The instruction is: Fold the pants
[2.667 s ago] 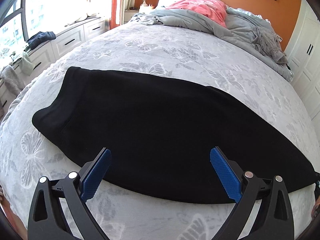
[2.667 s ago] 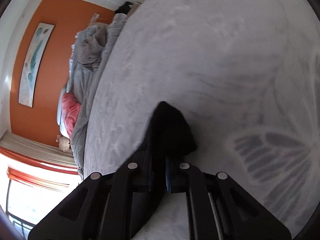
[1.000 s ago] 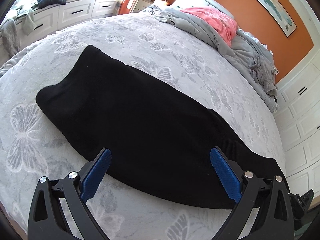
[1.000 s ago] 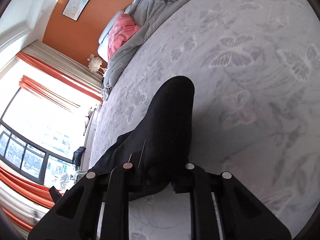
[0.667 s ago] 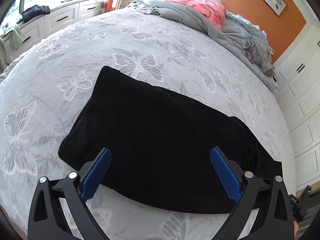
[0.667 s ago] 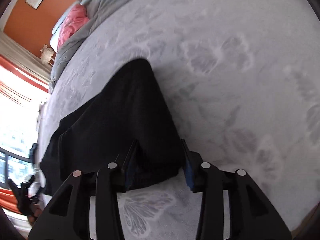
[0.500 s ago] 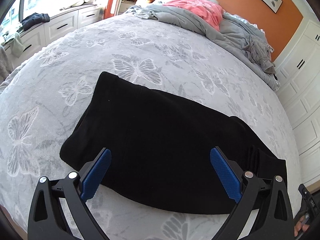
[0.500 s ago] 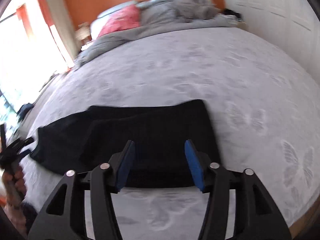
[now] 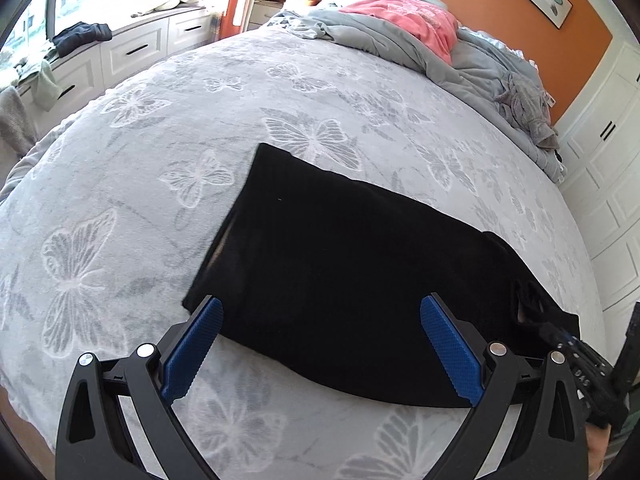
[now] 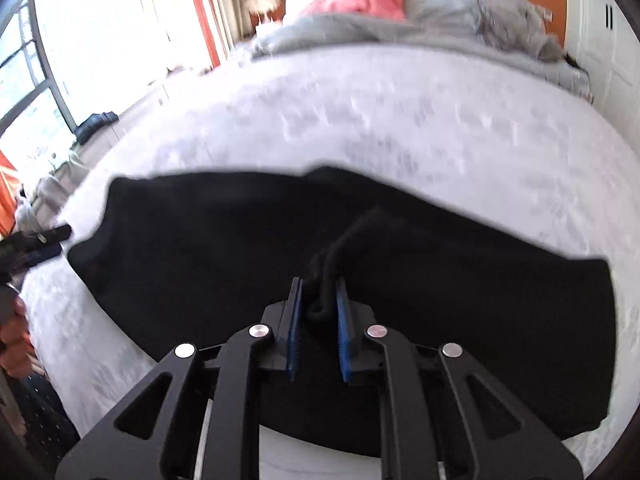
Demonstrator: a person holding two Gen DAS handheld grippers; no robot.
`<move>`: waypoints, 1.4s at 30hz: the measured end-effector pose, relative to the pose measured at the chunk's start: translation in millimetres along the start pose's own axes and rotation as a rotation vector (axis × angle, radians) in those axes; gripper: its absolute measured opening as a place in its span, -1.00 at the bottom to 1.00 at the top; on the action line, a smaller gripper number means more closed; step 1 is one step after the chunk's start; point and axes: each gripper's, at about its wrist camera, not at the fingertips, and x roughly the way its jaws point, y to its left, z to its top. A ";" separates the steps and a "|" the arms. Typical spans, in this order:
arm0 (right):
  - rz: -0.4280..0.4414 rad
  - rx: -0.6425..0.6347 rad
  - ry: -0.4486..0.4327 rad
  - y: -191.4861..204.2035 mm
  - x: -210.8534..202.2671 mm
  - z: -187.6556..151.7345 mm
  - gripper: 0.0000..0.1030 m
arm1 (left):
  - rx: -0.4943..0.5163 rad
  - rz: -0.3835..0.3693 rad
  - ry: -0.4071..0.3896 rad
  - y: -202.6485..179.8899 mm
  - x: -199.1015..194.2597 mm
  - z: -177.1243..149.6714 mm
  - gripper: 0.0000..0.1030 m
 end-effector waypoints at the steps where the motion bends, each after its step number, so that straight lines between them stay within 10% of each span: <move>1: 0.035 -0.021 -0.019 9.2 -5.6 2.5 -0.71 | -0.026 0.000 0.000 8.6 -1.6 1.5 0.90; 5: 0.078 -0.095 0.177 30.8 47.0 -18.6 -0.47 | -0.189 -0.028 0.016 46.5 -1.2 6.4 0.90; 8: 0.112 -0.052 0.122 25.1 32.1 -22.5 -0.25 | -0.342 -0.040 -0.001 75.8 -4.5 1.2 0.90; 10: 0.120 0.001 0.023 10.0 2.2 -10.8 0.27 | -0.410 -0.032 -0.026 87.8 -7.4 -2.3 0.90; 15: 0.013 0.093 -0.112 -40.1 -48.8 -0.3 0.45 | -0.500 -0.128 0.167 89.0 39.9 -8.5 0.90; 20: -0.227 0.280 -0.048 -127.5 -58.5 -15.8 0.70 | -0.470 -0.077 0.085 63.7 46.5 -0.4 0.88; 24: -0.266 0.517 0.032 -213.5 -53.6 -53.6 0.70 | -0.485 -0.069 0.017 50.8 50.5 0.1 0.49; 26: -0.249 0.609 0.060 -245.7 -44.2 -72.1 0.70 | -0.499 -0.090 0.020 49.0 55.0 -0.9 -0.66; 27: -0.229 0.641 0.083 -254.3 -36.9 -78.2 0.69 | -0.512 -0.109 0.027 50.4 58.3 -2.4 -0.66; 30: -0.004 0.713 0.099 -258.1 -14.0 -88.1 -0.16 | -0.531 -0.136 0.019 56.1 55.7 -5.1 -0.70; 32: -0.004 0.664 0.094 -245.5 -16.1 -80.3 -0.60 | -0.537 -0.167 0.015 57.6 51.1 -2.7 -0.73; 39: 0.147 0.533 -0.120 -184.9 -115.0 -37.2 -0.67 | -0.487 -0.345 0.037 61.9 -9.9 19.8 -0.76; 42: 0.083 0.434 -0.049 -163.5 -122.6 -40.0 -0.65 | -0.363 -0.230 -0.011 60.1 -49.6 16.2 -0.75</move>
